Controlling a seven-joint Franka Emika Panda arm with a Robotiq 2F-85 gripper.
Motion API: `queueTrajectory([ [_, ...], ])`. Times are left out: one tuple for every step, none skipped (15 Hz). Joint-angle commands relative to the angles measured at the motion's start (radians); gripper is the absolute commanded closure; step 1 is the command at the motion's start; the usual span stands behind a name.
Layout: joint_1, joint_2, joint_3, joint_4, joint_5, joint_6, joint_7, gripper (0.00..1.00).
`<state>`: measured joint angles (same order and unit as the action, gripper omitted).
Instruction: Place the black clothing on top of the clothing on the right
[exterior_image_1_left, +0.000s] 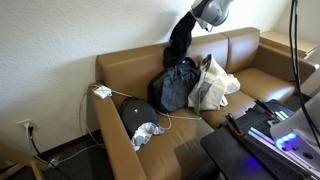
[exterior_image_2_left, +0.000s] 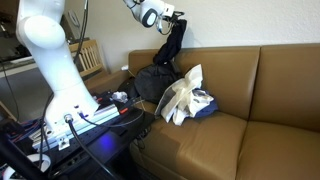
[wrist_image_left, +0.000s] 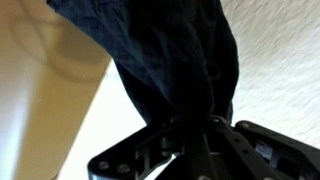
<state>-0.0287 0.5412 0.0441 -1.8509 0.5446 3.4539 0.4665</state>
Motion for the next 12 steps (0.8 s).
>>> queueTrajectory([
  [0.057,-0.134,-0.205,-0.180,0.119,0.000,-0.029,0.99],
  [0.053,-0.158,-0.241,-0.236,0.150,-0.001,-0.032,0.99],
  [0.037,-0.177,-0.253,-0.272,0.175,-0.033,-0.019,0.99],
  [0.016,-0.172,-0.245,-0.291,0.185,-0.061,0.001,0.99],
  [0.008,-0.161,-0.250,-0.312,0.198,-0.081,0.012,0.99],
  [-0.033,-0.134,-0.206,-0.319,0.219,-0.084,0.026,0.99],
  [-0.039,-0.108,-0.185,-0.317,0.243,-0.100,0.056,0.99],
  [-0.084,-0.060,-0.102,-0.301,0.240,-0.084,0.122,0.99],
  [-0.097,-0.009,-0.052,-0.275,0.256,-0.079,0.168,0.99],
  [-0.104,0.032,-0.005,-0.248,0.266,-0.073,0.222,0.99],
  [-0.111,0.080,0.041,-0.217,0.275,-0.068,0.275,0.99],
  [-0.114,0.133,0.090,-0.179,0.280,-0.055,0.331,0.99],
])
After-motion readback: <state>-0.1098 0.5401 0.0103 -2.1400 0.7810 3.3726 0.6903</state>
